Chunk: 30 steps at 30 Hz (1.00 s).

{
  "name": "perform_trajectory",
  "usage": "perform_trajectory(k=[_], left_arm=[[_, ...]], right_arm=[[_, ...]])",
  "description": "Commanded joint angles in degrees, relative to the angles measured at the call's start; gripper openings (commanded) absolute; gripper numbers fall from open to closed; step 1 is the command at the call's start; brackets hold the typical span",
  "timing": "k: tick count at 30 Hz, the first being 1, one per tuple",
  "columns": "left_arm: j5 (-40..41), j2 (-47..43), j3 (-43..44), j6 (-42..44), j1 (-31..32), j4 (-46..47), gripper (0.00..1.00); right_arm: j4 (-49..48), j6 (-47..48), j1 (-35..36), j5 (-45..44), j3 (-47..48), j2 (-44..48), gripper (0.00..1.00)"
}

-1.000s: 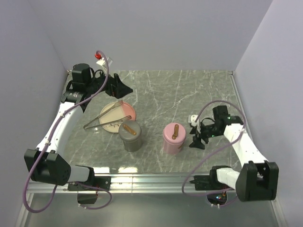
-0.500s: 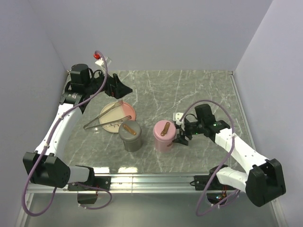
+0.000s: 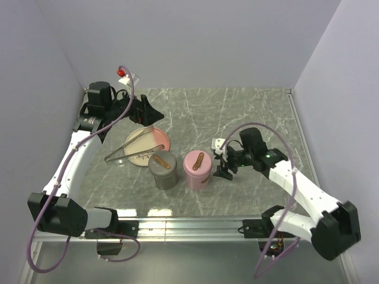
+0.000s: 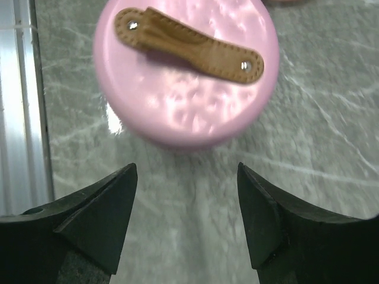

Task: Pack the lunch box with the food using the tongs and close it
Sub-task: Move the packing box to the center of the board.

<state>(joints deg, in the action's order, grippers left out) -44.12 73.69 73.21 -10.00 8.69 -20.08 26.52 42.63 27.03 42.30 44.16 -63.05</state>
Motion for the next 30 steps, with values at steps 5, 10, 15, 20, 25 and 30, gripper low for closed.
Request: perform_trajectory(k=[5, 10, 15, 20, 25, 30], left_arm=[[-4.0, -0.7, 3.5, 4.0, -2.2, -5.8, 1.0], [-5.2, -2.1, 2.6, 12.5, -2.3, -12.1, 0.98], [-5.2, -6.2, 0.5, 18.0, -2.4, -16.9, 0.97], [-8.5, -9.5, -3.2, 19.7, -2.4, -17.2, 0.96], [-10.1, -10.6, -5.4, 21.2, -2.4, -18.2, 0.96], [-8.9, -11.2, -6.3, 19.8, -2.3, -16.9, 0.96]], right_arm=[[16.2, -3.5, -1.6, -4.4, 12.7, 8.9, 0.76], [15.6, -13.3, 0.1, -8.8, 22.0, 3.8, 0.75], [10.9, -18.6, 5.1, -15.8, 22.6, -0.4, 0.75], [9.5, -17.5, 10.2, -19.2, 23.1, -2.4, 0.75], [7.8, -16.4, 13.3, -21.6, 23.4, -4.9, 0.74], [7.4, -15.6, 16.2, -22.6, 23.6, -5.9, 0.74]])
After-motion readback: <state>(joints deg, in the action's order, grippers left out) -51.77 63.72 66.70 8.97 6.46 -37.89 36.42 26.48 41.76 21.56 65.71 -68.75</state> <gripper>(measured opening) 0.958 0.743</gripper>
